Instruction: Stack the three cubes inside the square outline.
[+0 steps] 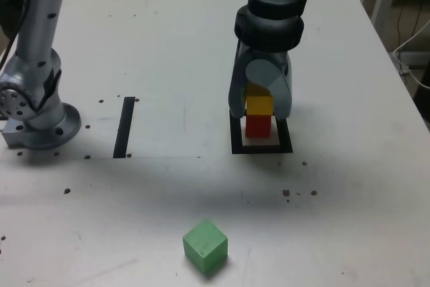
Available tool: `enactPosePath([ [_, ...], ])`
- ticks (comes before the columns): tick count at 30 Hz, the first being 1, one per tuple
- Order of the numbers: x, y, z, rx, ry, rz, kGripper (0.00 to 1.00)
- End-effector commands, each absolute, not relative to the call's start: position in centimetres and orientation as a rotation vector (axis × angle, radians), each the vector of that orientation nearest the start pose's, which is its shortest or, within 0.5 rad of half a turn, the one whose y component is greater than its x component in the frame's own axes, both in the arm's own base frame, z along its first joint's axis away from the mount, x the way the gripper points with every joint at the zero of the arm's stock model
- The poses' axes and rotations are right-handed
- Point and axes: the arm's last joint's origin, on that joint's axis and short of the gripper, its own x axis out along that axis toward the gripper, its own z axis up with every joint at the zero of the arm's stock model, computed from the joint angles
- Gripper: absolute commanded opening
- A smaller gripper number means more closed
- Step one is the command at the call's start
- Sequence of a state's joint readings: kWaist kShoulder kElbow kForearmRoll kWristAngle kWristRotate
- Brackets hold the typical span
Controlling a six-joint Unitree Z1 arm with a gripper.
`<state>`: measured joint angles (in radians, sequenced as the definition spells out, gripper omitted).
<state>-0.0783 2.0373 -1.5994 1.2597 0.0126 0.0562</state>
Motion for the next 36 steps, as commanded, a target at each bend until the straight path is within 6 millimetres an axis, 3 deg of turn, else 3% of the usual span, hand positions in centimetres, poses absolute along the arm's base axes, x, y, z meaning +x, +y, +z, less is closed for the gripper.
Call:
enactPosePath([
  [1,36.4,-2.7,25.4,0.117,1.703,-0.099,0.26],
  [12,36.5,-2.4,24.8,0.112,1.720,-0.101,0.29],
  [14,36.5,-2.3,24.5,0.109,1.729,-0.107,0.42],
  [19,36.4,-2.2,24.0,0.103,1.748,-0.122,0.89],
  [21,36.4,-2.2,23.9,0.102,1.750,-0.122,0.98],
  [36,36.2,-2.1,25.0,0.118,1.710,-0.107,0.99],
])
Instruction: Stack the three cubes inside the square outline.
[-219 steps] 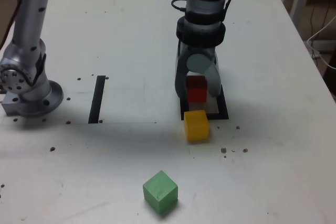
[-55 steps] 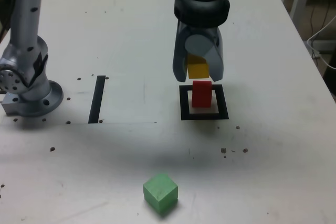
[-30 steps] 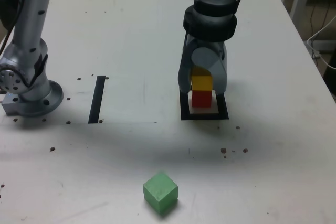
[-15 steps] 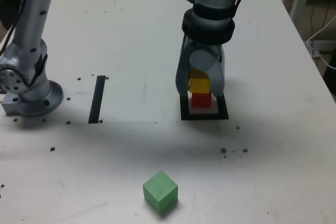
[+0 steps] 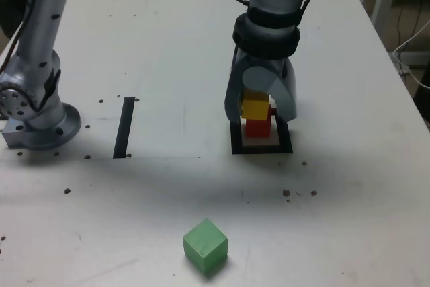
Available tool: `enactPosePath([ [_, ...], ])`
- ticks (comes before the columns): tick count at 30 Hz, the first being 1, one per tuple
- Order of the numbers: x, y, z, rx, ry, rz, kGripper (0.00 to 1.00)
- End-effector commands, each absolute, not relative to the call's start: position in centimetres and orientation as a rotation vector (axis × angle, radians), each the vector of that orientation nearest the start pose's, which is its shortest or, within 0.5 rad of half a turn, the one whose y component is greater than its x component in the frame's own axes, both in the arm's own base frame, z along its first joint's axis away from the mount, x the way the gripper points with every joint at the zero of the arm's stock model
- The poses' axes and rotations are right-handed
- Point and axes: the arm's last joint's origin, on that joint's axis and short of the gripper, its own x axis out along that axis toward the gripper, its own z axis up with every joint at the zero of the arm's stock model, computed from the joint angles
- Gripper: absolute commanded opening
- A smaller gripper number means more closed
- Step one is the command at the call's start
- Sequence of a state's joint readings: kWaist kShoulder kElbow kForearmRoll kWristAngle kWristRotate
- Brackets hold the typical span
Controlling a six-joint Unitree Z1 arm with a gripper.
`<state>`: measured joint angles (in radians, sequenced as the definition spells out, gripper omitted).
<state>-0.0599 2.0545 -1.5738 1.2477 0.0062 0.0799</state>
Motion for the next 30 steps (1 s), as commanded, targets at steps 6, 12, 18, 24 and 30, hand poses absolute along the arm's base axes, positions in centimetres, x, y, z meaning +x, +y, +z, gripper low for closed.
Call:
enactPosePath([
  [6,35.9,-2.0,25.5,0.124,1.701,-0.101,0.99],
  [12,34.5,-1.9,26.4,0.123,1.697,-0.092,0.99],
  [18,31.8,-1.8,28.4,0.123,1.680,-0.072,0.99],
  [24,29.5,-2.5,29.1,0.147,1.680,-0.087,0.99],
  [30,27.6,-4.5,29.6,0.205,1.672,-0.140,0.99],
])
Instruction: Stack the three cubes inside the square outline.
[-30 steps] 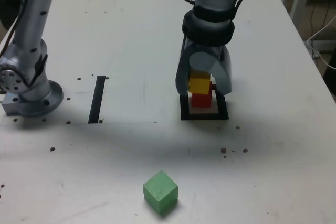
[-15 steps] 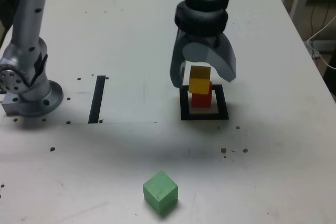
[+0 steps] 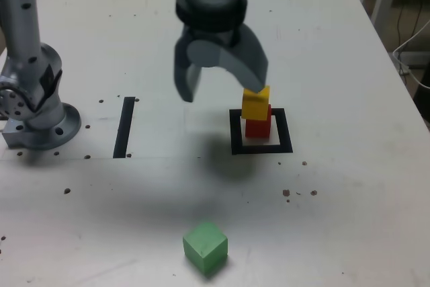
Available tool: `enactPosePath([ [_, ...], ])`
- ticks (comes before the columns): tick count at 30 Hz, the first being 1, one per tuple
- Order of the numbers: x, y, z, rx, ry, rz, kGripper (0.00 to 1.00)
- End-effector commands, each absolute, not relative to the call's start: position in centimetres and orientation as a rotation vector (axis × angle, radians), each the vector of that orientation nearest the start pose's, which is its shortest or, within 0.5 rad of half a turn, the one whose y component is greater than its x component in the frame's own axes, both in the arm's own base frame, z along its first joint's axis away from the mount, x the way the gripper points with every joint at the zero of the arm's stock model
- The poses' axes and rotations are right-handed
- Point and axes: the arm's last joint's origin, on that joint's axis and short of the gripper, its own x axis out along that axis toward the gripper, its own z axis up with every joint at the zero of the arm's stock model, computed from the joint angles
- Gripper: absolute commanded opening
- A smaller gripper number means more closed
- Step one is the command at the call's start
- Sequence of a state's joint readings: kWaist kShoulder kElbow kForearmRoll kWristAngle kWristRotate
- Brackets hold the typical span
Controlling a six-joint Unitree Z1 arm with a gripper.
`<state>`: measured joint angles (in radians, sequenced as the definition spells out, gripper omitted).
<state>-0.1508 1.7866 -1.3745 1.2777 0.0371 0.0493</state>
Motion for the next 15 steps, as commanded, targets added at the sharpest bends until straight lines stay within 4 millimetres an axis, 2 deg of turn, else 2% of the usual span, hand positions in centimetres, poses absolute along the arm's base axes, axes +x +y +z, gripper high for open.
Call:
enactPosePath([
  [1,27.3,-4.9,29.6,0.215,1.670,-0.154,0.99],
  [15,24.2,-11.9,29.0,0.411,1.672,-0.344,0.99],
])
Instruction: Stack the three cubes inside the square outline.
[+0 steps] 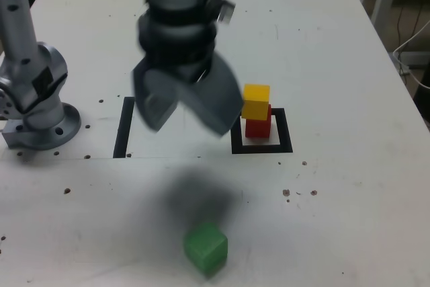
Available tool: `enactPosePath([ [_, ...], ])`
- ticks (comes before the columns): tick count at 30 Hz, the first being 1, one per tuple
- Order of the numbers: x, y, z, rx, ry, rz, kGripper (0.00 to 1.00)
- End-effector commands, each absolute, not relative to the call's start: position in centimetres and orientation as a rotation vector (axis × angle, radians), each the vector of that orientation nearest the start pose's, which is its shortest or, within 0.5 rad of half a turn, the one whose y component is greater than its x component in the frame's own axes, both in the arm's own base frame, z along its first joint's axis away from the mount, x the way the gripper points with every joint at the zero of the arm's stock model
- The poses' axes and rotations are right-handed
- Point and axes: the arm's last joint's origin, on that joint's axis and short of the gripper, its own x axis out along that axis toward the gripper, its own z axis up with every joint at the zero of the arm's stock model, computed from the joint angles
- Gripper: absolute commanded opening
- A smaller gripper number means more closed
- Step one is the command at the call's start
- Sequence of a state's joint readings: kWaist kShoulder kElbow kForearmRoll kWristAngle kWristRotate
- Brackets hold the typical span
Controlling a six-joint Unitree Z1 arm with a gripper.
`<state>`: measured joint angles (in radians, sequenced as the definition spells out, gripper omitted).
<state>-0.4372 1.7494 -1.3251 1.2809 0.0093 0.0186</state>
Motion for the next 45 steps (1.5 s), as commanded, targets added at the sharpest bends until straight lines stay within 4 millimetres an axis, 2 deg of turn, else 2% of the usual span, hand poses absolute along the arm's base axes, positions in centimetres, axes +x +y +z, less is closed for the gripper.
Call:
enactPosePath([
  [1,24.1,-12.4,28.9,0.425,1.670,-0.353,0.99],
  [14,24.7,-17.4,27.1,0.540,1.658,-0.426,0.99],
  [22,24.8,-19.6,25.9,0.561,1.647,-0.440,0.99],
  [36,25.1,-24.8,23.5,0.612,1.656,-0.483,0.97],
  [45,25.9,-26.2,22.1,0.627,1.680,-0.488,0.95],
])
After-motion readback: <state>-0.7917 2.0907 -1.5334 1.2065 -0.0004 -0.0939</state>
